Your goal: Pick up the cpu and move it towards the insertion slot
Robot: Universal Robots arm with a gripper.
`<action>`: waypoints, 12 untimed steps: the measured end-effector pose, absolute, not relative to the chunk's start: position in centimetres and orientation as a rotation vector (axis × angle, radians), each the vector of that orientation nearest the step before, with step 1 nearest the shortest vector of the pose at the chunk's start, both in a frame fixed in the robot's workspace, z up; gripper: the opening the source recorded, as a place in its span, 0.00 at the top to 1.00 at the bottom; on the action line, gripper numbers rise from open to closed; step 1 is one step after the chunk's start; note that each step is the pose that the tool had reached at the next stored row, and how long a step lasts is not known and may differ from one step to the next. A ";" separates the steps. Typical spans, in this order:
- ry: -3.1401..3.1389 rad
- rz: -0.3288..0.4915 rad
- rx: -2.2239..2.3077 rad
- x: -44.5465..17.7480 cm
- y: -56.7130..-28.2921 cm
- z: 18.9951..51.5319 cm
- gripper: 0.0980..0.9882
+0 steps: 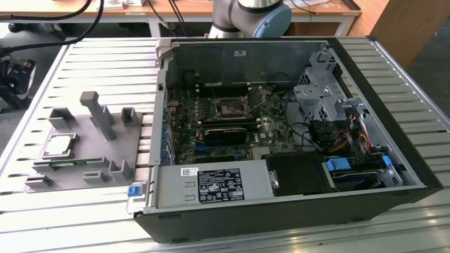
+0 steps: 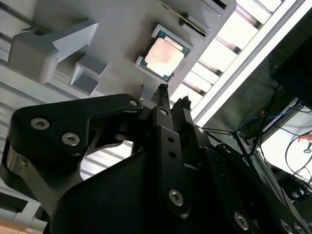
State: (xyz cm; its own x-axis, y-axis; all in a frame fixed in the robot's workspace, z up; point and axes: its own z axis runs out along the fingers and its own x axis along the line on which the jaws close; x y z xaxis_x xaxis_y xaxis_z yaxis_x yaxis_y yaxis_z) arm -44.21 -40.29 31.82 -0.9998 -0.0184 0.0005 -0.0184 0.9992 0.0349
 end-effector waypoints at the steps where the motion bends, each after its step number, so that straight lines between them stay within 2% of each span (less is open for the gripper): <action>1: -3.140 -0.055 0.029 -44.2 -40.3 31.7 0.85; 3: -3.140 -0.055 0.029 -44.2 -40.3 31.5 0.71; 4: -3.140 -0.055 0.029 -44.2 -40.3 31.4 0.71; 6: -3.140 -0.055 0.029 -44.2 -40.3 31.2 0.59; 7: -3.140 -0.055 0.029 -44.2 -40.3 31.1 0.59; 8: -3.140 -0.055 0.029 -44.2 -40.3 31.0 0.52; 9: -3.140 -0.054 0.029 -44.2 -40.3 30.8 0.52; 11: -3.140 -0.054 0.029 -44.2 -40.3 30.6 0.39; 12: -3.140 -0.054 0.029 -44.2 -40.3 30.5 0.39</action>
